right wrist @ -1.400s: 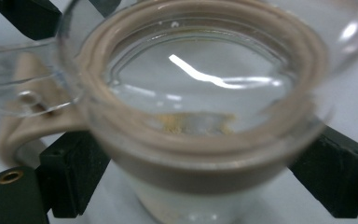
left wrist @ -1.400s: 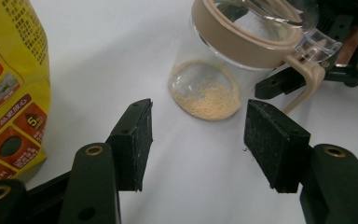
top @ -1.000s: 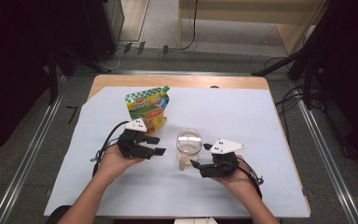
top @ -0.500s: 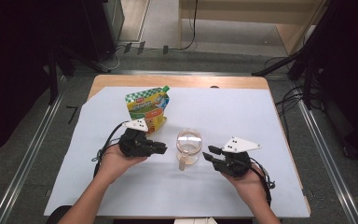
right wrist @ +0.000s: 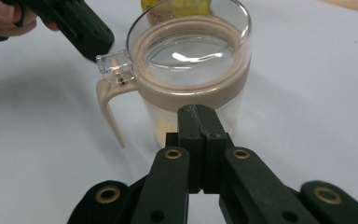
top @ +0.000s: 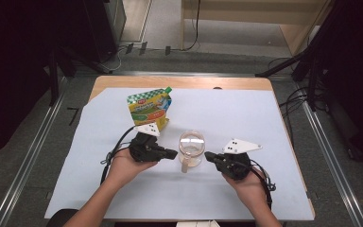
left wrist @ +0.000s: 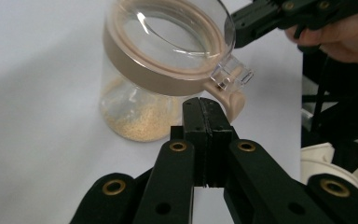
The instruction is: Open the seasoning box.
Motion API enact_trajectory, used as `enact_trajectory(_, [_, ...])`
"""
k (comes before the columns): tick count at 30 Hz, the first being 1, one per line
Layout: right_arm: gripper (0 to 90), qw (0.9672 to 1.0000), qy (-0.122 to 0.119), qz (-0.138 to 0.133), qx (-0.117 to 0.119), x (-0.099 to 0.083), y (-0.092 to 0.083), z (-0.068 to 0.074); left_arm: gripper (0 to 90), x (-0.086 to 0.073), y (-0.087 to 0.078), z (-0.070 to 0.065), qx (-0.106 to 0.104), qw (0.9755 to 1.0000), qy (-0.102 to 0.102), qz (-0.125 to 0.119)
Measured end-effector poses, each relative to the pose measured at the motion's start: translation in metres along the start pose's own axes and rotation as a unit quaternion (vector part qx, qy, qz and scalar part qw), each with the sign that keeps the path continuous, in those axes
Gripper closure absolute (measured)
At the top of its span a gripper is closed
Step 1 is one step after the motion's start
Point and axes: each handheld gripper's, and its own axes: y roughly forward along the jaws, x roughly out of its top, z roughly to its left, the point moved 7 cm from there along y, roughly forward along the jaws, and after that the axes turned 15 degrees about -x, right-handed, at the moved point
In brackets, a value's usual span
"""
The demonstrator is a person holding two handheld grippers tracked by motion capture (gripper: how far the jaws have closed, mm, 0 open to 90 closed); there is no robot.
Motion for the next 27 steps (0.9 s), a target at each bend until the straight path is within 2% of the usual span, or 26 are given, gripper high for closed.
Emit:
enact_trajectory(2, [90.0,0.9999,-0.016,-0.005,-0.005,0.001,0.002,0.003,90.0,0.002,0.009,-0.003,0.000,0.9999,0.010,0.004])
enact_trajectory(5, [90.0,0.9999,-0.016,-0.001,0.003,0.000,0.004,0.007,90.0,0.003,0.015,-0.005,0.000,0.9999,0.016,0.002])
enact_trajectory(6, [90.0,0.9999,-0.017,0.000,0.005,0.000,0.005,0.008,90.0,0.003,0.016,-0.005,0.007,0.9998,0.017,0.001])
enact_trajectory(10, [90.0,0.9997,-0.022,0.002,0.003,0.000,0.007,0.010,90.0,0.004,0.018,-0.006,0.007,0.9998,0.017,-0.005])
enact_trajectory(15, [90.0,0.9999,-0.012,0.005,0.000,-0.001,0.008,0.006,90.0,0.007,0.027,-0.011,-0.004,0.9997,0.024,-0.008])
enact_trajectory(27, [90.0,0.9999,0.004,0.007,-0.011,-0.001,0.011,-0.006,90.0,0.015,0.041,-0.011,-0.007,0.9994,0.026,-0.020])
